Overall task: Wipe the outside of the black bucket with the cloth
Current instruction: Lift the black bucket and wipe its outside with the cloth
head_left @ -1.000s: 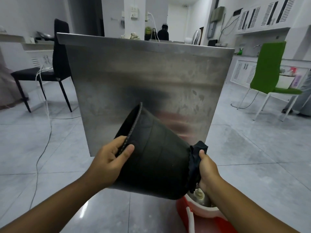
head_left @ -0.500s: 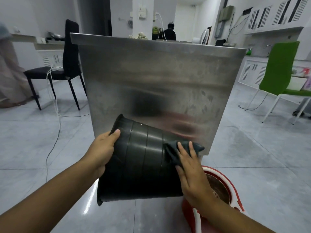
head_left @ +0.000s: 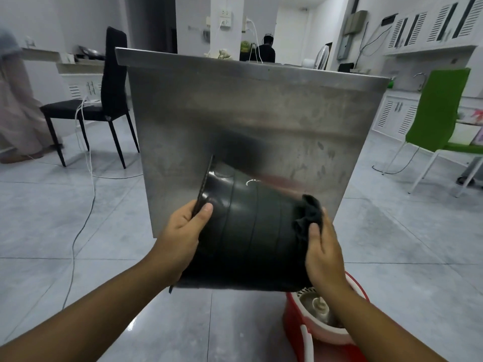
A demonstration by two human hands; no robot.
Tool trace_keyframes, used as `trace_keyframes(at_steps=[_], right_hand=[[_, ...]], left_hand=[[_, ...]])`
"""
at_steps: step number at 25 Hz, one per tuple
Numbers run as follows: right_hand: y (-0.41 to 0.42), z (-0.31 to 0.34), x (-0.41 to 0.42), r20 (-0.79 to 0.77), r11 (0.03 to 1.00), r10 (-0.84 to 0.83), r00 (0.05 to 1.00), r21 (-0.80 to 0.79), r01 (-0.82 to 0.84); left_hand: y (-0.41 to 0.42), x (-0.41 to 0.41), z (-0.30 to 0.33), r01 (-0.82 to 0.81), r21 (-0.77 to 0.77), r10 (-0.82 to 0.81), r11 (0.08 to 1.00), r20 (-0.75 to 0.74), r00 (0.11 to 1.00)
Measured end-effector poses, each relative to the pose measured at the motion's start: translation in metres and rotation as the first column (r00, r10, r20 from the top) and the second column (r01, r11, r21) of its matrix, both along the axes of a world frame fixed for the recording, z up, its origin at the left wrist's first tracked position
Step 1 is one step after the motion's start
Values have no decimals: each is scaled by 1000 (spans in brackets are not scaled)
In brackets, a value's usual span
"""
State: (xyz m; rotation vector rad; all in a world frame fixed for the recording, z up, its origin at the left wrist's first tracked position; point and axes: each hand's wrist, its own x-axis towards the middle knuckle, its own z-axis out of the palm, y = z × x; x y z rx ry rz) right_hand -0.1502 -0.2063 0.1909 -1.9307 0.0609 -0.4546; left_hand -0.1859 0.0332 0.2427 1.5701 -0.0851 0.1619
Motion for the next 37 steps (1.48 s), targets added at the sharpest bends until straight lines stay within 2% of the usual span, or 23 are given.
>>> trace_keyframes(at_steps=[2,4,5,7,9,11,12,13,15,17,19,20,22,24,26,27,29,32,34,37], right_hand=[[-12,6,3,-162,938,1,987,341,55],[-20,3,4,-297,852,53,954,512,112],[-19,-3,4,-352,836,84,932,534,126],[-12,-19,3,-408,864,140,902,495,90],[-6,-24,1,-383,875,144,913,479,63],[-6,-14,2,-313,875,79,946,476,85],[-7,-10,3,-274,884,45,961,458,89],[-8,-8,4,-232,903,30,972,423,73],[-3,-8,-1,-105,958,60,993,286,-28],[7,-13,-10,56,983,153,987,96,-158],[10,-28,-18,194,959,249,949,-185,-213],[11,-34,-20,244,905,302,921,-377,-197],[17,-43,-25,291,704,430,855,-700,-116],[31,-40,-33,281,548,562,778,-831,-96],[43,-24,-37,240,517,588,773,-846,-130],[43,-17,-34,228,558,553,801,-816,-153],[33,-2,-21,164,706,426,890,-675,-214],[-5,4,7,-43,860,197,979,-471,-194],[-23,-4,10,-58,880,108,992,-460,-123],[-18,-24,-12,74,834,197,978,-537,-127]], left_hand=[[5,-5,6,206,78,-206,976,-6,979],[12,-6,18,384,47,-373,922,-157,915],[11,-4,22,356,-26,-353,934,-210,912],[7,-1,19,166,-89,-181,982,-205,962],[4,1,17,77,-14,-78,997,-199,977],[8,-3,15,198,47,-184,979,-205,961],[10,-5,17,235,64,-217,970,-208,954],[10,-5,19,202,79,-183,976,-204,962],[4,-2,21,-12,54,20,998,-166,986],[1,3,19,-174,-33,166,984,-163,972],[5,9,15,-251,-128,216,960,-238,947],[8,11,12,-275,-152,224,949,-286,932],[7,11,7,-270,-170,202,948,-337,920],[-3,8,-1,-220,-147,165,964,-318,934],[-16,0,-6,-140,-87,111,986,-276,955],[-22,-3,-9,-97,-29,87,995,-247,965],[-31,-10,-12,-21,82,37,996,-196,980],[-37,-14,-11,-4,118,20,993,-135,991],[-35,-12,-10,-61,135,75,989,-100,992],[-29,-9,-6,-133,98,143,986,-105,984]])
